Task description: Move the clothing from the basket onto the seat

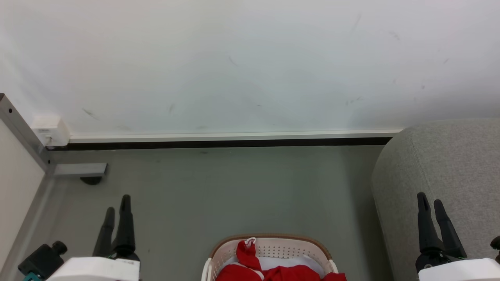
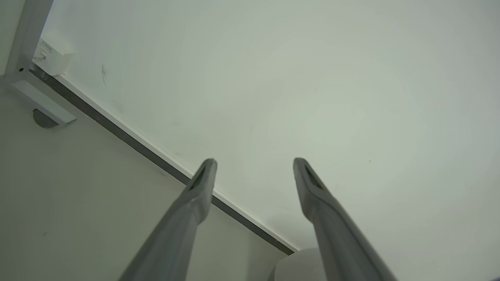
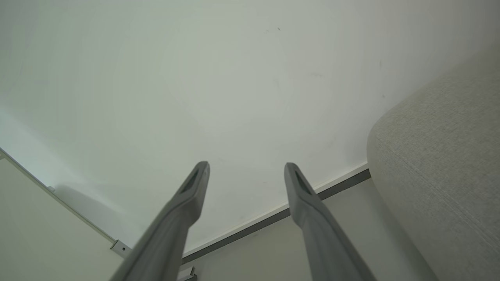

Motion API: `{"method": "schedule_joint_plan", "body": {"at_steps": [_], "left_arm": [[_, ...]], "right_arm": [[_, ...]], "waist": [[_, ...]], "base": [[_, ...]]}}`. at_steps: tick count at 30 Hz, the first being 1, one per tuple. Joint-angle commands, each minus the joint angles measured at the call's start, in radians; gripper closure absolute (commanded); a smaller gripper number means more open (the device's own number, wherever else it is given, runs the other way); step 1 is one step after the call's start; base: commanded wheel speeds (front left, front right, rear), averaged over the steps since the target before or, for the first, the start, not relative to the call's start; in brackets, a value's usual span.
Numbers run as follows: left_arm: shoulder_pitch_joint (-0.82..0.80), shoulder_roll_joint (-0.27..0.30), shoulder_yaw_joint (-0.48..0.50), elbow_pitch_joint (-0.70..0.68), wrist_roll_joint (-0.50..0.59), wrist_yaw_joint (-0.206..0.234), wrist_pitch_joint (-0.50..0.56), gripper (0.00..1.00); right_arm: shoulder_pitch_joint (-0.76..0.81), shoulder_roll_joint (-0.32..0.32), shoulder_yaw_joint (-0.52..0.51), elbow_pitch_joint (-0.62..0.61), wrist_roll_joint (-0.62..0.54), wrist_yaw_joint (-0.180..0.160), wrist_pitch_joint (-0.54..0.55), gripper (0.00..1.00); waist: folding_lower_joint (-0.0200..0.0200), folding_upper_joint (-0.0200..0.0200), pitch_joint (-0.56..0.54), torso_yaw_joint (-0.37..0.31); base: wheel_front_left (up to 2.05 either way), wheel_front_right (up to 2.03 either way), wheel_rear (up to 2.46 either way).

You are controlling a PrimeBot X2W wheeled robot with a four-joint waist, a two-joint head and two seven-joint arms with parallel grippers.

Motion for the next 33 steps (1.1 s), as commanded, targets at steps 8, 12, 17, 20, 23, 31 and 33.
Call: {"method": "schedule_joint_plan", "body": {"at_steps": [8, 12, 17, 20, 23, 31, 33], "left_arm": [[-0.021, 0.009, -0.003, -0.022, 0.129, -0.01, -0.031, 0.0], [-0.02, 0.01, -0.008, -0.024, 0.178, -0.012, -0.043, 0.0], [-0.021, 0.01, -0.018, -0.021, 0.228, -0.016, -0.056, 0.0], [-0.021, 0.01, -0.024, -0.017, 0.258, -0.018, -0.064, 0.0], [-0.02, 0.01, -0.027, -0.015, 0.291, -0.02, -0.072, 0.0], [-0.021, 0.011, -0.033, -0.013, 0.366, -0.025, -0.092, 0.0], [-0.021, 0.011, -0.035, -0.012, 0.39, -0.026, -0.099, 0.0]], "right_arm": [[-0.026, 0.015, -0.032, 0.007, -0.142, -0.001, -0.007, 0.0], [-0.028, 0.023, -0.034, 0.011, -0.194, -0.001, -0.008, 0.0], [-0.029, 0.036, -0.034, 0.023, -0.253, -0.001, -0.009, 0.0], [-0.031, 0.043, -0.035, 0.032, -0.289, -0.001, -0.01, 0.0], [-0.033, 0.049, -0.037, 0.037, -0.324, -0.001, -0.01, 0.0], [-0.034, 0.066, -0.041, 0.044, -0.417, -0.001, -0.01, 0.0], [-0.034, 0.073, -0.042, 0.046, -0.448, -0.001, -0.01, 0.0]], "waist": [[0.0, 0.0, 0.002, -0.005], [0.0, 0.0, 0.003, -0.007], [0.0, 0.0, 0.005, -0.008], [0.0, 0.0, 0.005, -0.01], [0.0, 0.0, 0.005, -0.011], [0.0, 0.0, 0.006, -0.016], [0.0, 0.0, 0.007, -0.017]], "base": [[0.0, 0.0, 0.0], [0.0, 0.0, 0.0], [0.0, 0.0, 0.0], [0.0, 0.0, 0.0], [0.0, 0.0, 0.0], [0.0, 0.0, 0.0], [0.0, 0.0, 0.0]]}}
